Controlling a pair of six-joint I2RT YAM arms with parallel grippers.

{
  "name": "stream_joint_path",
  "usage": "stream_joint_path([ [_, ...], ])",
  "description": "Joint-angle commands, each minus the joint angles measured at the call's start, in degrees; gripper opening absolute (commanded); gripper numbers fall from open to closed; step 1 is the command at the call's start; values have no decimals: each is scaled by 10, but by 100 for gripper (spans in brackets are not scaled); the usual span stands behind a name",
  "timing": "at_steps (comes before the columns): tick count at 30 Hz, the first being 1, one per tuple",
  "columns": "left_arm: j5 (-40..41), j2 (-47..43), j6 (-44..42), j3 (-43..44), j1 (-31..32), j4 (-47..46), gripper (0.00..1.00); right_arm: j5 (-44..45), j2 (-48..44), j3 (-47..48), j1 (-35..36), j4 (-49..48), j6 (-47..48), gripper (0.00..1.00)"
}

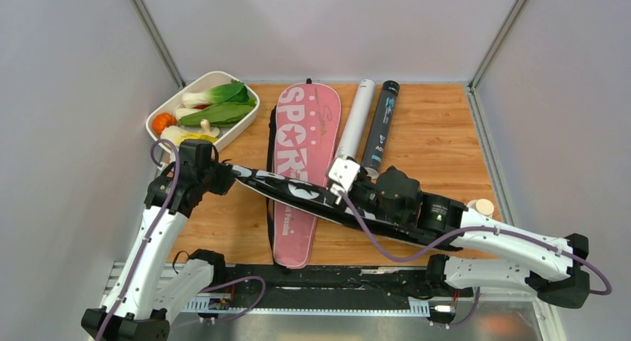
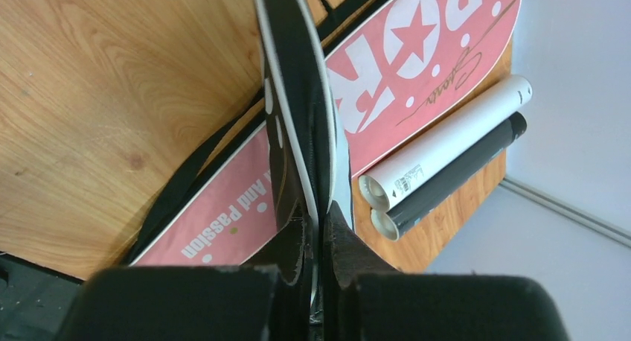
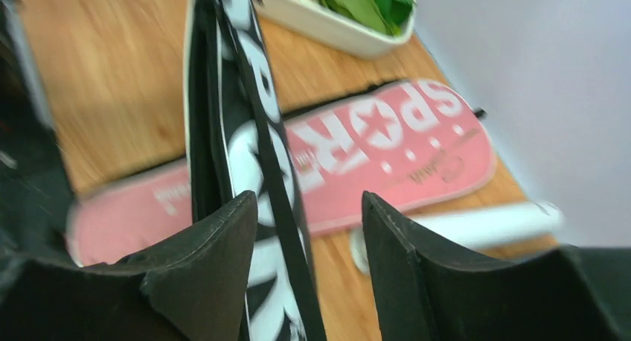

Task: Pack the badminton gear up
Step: Zip the racket bag at the center of the board.

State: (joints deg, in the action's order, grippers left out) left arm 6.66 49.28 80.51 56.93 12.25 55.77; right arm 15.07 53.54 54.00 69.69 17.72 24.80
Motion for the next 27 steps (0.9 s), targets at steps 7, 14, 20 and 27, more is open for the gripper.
stream_joint_path([
  [7, -5, -47, 21, -56, 0, -25, 0, -117, 224, 161, 2, -94, -512, 50],
  [14, -1, -54, 24, -62, 0, -20, 0, -185, 335, 201, 0, -139, -553, 40],
  [20, 4, -51, 18, -64, -1, -18, 0, -165, 361, 202, -8, -155, -573, 45],
  [27, -3, -62, 12, -77, -1, -35, 0, -218, 348, 221, -10, -153, -660, 45],
])
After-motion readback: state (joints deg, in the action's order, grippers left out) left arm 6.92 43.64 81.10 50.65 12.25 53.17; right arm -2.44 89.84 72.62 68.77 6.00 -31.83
